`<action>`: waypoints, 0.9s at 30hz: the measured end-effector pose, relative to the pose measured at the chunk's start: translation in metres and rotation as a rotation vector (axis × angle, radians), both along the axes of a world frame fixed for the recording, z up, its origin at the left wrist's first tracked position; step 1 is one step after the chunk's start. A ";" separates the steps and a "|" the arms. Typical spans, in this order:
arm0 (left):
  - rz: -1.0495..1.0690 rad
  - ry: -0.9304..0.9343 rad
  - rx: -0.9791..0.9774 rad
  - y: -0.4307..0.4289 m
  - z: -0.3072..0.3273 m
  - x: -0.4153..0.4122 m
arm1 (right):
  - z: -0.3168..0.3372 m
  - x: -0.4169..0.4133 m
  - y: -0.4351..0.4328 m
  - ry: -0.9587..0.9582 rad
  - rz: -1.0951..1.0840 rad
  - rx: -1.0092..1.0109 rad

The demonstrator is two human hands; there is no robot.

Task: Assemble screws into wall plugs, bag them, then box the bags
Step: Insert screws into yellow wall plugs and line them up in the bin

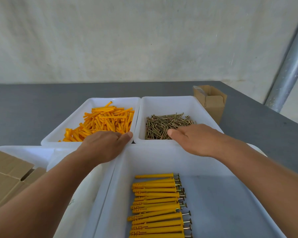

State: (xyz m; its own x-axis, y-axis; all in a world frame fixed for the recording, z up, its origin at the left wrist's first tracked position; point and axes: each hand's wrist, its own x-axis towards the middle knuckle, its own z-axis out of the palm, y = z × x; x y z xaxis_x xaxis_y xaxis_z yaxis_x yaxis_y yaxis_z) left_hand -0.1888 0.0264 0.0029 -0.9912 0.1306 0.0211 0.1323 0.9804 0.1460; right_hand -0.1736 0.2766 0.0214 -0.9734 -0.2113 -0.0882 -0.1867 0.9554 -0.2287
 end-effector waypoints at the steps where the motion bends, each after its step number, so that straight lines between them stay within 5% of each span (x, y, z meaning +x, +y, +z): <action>1: -0.001 -0.002 0.007 0.000 0.001 0.000 | -0.002 -0.001 0.002 -0.050 -0.011 0.028; 20: 0.074 -0.080 0.054 0.002 0.005 0.000 | -0.010 -0.015 0.003 -0.110 -0.023 0.080; 27: 0.201 0.097 0.167 0.003 0.004 -0.002 | -0.012 -0.017 0.005 -0.008 -0.014 -0.017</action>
State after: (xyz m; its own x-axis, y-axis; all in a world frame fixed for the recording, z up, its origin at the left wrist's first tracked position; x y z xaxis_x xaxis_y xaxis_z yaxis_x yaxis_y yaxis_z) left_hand -0.1909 0.0294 0.0072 -0.9891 -0.0821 0.1222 -0.0414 0.9516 0.3044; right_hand -0.1903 0.2817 0.0093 -0.9755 -0.1996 -0.0926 -0.1717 0.9538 -0.2467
